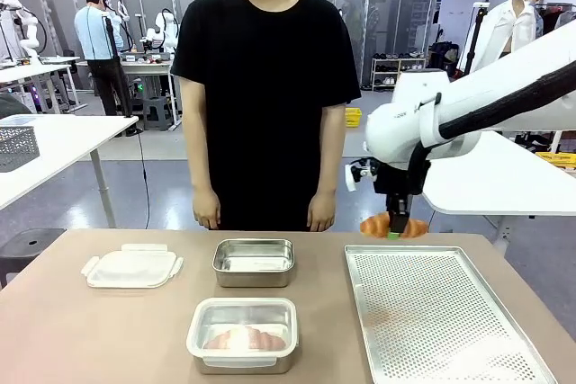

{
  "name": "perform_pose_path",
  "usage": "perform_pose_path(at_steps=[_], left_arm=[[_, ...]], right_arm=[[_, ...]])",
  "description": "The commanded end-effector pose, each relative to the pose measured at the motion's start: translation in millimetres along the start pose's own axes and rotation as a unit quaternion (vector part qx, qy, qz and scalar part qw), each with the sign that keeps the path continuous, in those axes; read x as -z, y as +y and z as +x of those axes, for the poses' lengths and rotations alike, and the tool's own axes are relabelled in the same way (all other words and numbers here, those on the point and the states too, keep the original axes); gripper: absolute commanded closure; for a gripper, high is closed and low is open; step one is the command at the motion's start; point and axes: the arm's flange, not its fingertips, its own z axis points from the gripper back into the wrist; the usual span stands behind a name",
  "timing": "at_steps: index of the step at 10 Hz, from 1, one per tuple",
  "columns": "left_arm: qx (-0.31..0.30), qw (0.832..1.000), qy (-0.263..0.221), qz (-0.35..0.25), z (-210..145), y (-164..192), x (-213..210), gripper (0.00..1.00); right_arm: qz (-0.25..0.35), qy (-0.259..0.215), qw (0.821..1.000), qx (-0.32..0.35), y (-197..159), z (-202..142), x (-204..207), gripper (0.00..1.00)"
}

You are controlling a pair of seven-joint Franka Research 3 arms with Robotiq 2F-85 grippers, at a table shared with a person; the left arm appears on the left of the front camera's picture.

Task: Place the bread into the airtight container.
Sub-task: Pick up a Butter Roll and place it into an empty Airtight Container.

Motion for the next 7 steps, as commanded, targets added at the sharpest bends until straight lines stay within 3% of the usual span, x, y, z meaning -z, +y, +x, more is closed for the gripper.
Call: perform_pose_path(at_steps=[1,4,7], left_arm=[[0.001,1.0,0.0,-0.001,0,0,-1,0.0],[0.001,1.0,0.0,-0.001,0,0,-1,0.0],[0.001,1.0,0.0,-0.001,0,0,-1,0.0]], right_arm=[[-0.016,0.011,1.0,0.006,7,36,-6,0.6],[-0.019,-0.005,1.0,0.01,11,101,-7,0.6],[-0.026,0.013,1.0,-0.003,23,172,-2,0.6]])
